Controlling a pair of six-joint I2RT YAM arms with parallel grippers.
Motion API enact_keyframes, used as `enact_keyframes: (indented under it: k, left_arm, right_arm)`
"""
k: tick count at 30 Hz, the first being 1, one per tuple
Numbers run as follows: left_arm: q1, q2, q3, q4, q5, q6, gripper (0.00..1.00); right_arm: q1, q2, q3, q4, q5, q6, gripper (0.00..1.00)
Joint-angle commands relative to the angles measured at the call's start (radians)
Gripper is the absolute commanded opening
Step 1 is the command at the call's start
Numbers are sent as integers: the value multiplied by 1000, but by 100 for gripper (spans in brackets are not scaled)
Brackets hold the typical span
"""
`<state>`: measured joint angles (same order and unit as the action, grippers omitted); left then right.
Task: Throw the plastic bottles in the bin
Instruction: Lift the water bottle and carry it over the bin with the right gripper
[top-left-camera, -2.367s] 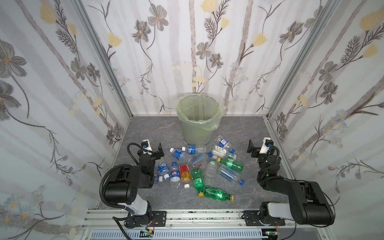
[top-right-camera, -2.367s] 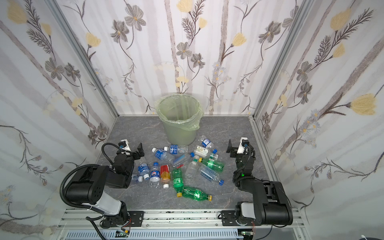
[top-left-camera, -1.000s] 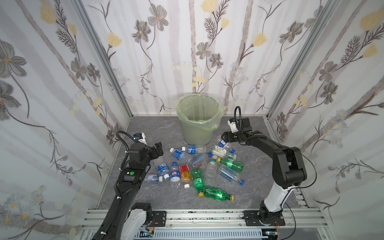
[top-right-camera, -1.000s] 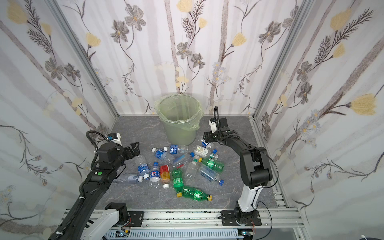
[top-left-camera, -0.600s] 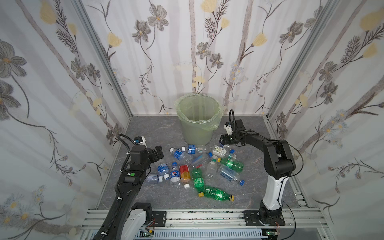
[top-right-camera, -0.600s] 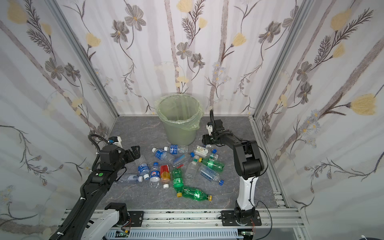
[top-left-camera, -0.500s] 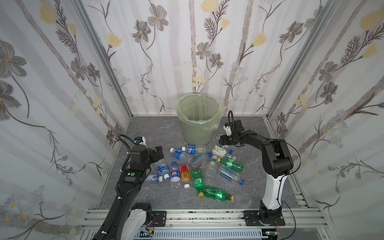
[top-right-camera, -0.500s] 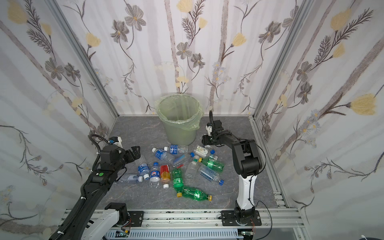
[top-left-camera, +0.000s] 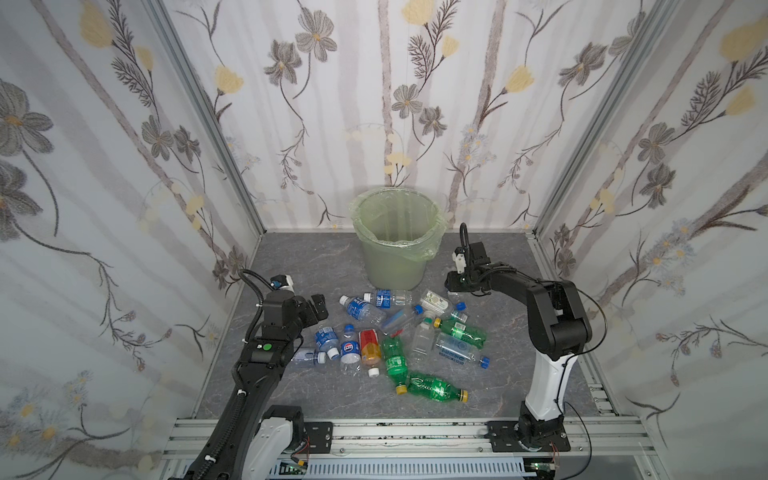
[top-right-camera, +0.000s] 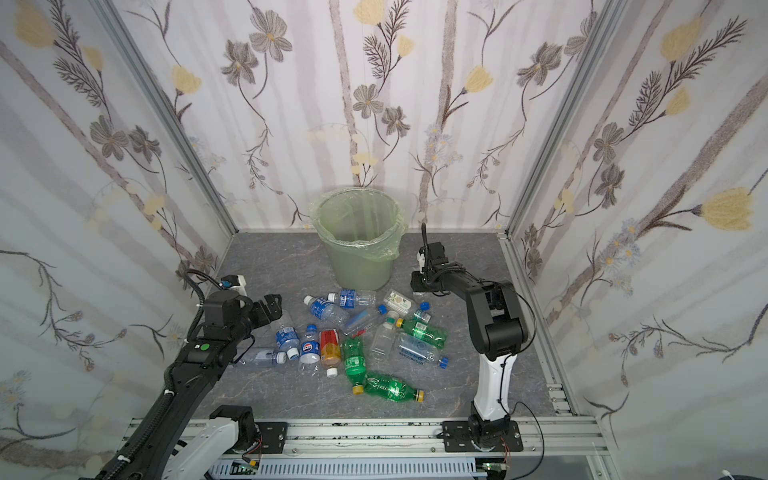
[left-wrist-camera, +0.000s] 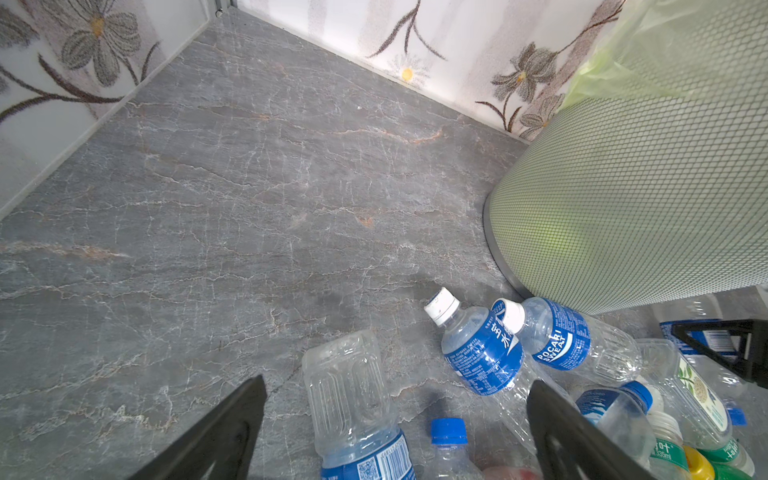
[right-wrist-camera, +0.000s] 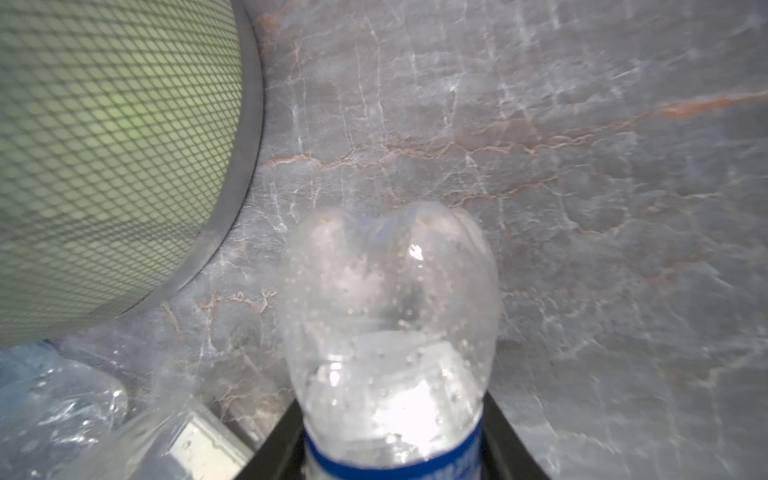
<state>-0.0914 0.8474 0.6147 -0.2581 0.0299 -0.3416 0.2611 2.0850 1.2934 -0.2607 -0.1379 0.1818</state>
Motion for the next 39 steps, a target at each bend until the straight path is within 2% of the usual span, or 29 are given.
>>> enact_keyframes:
  k: [1, 8, 10, 17, 21, 24, 28, 33, 35, 36, 39]
  left_arm:
    - [1, 14, 5, 14, -4, -14, 100]
    - [1, 27, 14, 20, -21, -14, 100]
    - [2, 28, 12, 20, -25, -19, 100]
    - [2, 27, 1, 25, -34, -51, 100]
    - [2, 28, -9, 25, -48, -61, 100]
    - [2, 33, -12, 25, -42, -74, 100]
    - [2, 35, -15, 25, -31, -95, 100]
    - [2, 32, -19, 23, -27, -104, 100]
    - [2, 32, -18, 25, -26, -115, 100]
    - [2, 33, -19, 25, -25, -121, 100]
    - [2, 42, -17, 25, -21, -123, 100]
  right_arm:
    - [-5, -105, -36, 69, 59, 21, 42]
    - [-9, -424, -154, 115, 63, 18, 40]
    - [-8, -559, -212, 152, 49, 16, 40]
    - [21, -981, -420, 326, -110, -27, 40]
    - [64, -1152, -486, 377, -121, -22, 41]
    - [85, -1203, -495, 399, -137, -13, 42]
    - [130, -1114, -408, 427, -125, -11, 43]
    - [204, -768, -81, 419, -85, 6, 44]
    - [216, -571, 121, 362, -84, 47, 61]
    - [220, -480, 221, 311, -85, 58, 67]
    - [237, -231, 514, 139, -91, 63, 74]
